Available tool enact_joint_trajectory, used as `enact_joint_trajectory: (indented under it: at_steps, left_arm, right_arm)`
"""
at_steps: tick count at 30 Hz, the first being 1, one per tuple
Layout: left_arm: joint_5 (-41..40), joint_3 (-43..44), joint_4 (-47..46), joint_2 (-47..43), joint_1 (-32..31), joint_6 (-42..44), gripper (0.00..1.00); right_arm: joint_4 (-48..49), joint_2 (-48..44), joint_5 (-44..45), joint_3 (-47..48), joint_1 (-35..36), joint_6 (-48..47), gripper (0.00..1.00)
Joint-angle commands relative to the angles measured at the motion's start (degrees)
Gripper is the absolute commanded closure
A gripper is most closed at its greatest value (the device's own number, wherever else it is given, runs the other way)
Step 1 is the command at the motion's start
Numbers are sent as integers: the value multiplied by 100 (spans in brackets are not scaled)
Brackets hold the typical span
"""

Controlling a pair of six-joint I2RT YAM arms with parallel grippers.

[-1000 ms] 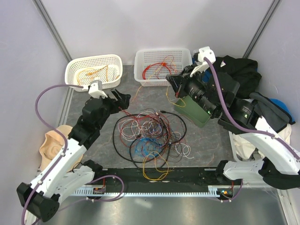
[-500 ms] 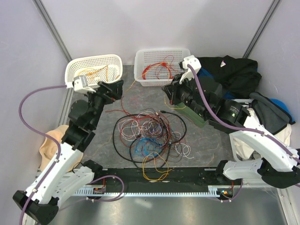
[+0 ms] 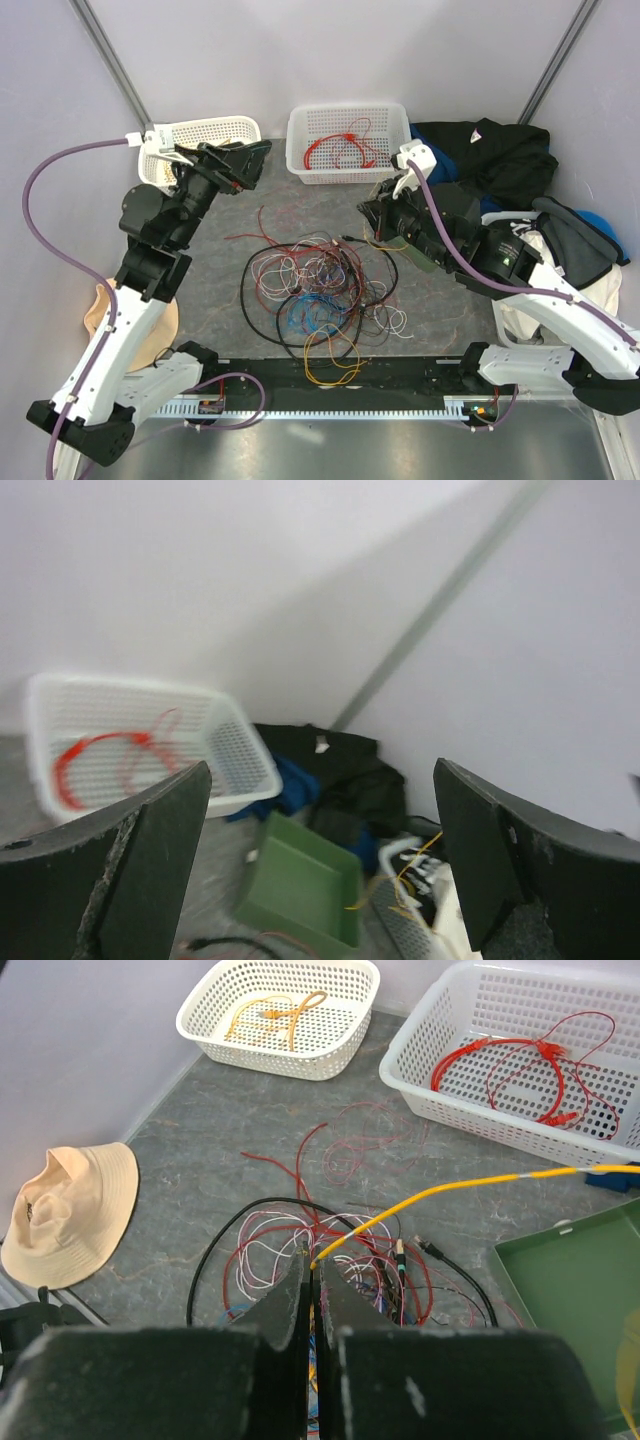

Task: Untangle the cables

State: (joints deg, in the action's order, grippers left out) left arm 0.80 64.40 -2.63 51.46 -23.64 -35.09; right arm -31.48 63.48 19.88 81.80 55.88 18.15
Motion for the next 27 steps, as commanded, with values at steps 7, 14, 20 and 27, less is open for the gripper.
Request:
enact_joint_trajectory:
  at_steps: [7,14,20,27]
  left_arm:
    - [3268,-1593,-3355,207,-167,-991,0]
    - [3585,-2291,-4174,153,-676,-745,0]
    - [3515,-2590,-4597,294,-1151,-569,1]
    - [3304,-2494,-4650,812,-1582,-244,5]
  right_arm:
    - [266,-38,-1,126,20,276,100]
    - [406,85,-80,222,20,452,100]
    - [555,322,-344,301,20,575,100]
    - [714,498,-634,372,20,768,100]
